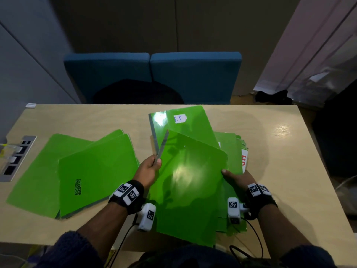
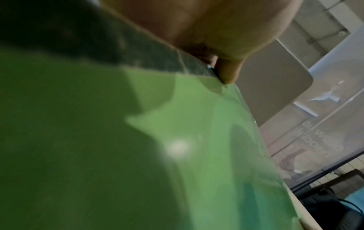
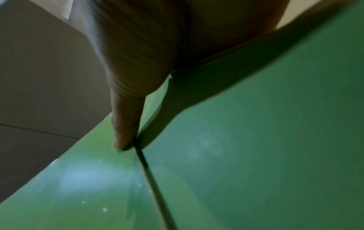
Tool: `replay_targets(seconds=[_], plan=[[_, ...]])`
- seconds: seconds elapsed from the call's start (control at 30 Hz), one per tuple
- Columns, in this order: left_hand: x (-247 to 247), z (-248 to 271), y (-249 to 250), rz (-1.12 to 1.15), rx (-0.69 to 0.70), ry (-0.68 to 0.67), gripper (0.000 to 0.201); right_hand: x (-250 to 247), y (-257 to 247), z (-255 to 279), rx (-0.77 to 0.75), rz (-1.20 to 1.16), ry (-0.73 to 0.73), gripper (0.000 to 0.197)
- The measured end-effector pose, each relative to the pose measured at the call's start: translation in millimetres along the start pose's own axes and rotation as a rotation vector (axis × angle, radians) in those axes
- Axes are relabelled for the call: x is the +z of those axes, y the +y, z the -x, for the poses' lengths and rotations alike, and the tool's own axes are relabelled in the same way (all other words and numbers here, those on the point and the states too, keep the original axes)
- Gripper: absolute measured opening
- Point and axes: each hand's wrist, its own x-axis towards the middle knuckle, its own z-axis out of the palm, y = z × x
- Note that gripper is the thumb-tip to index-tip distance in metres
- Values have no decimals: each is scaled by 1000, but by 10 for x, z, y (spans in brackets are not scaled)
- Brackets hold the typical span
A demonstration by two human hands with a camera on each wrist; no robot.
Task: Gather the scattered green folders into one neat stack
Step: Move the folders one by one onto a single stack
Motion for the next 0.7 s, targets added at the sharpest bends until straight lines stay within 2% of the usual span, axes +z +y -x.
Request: replay_targets(seconds=[0.1, 0.2, 0.3, 0.37, 0.5, 0.6, 0.63, 0.7], plan=[[-37, 28, -23, -43, 19, 15, 26, 16, 80, -21, -20, 49, 33, 48], [-79, 14, -57, -110, 25, 35, 25, 43, 18, -64, 38, -41, 66, 36], [-194, -20, -46, -94, 12, 87, 25, 8, -67, -152, 132, -16, -1, 27], [-295, -72, -41, -12, -12, 154, 22, -19, -64, -172, 160, 10, -61, 27], [-385, -232, -26, 38, -68, 342, 22, -21, -46, -44, 181, -106, -121, 22], [-301, -380, 13, -73, -88, 351, 26, -56, -44, 19, 276, -267, -64, 19], [-255, -426, 24, -119, -106, 325, 29, -55, -36, 15, 298, -336, -55, 19], [-164, -515, 37, -219, -131, 251, 35, -34, -46, -12, 300, -345, -73, 44]])
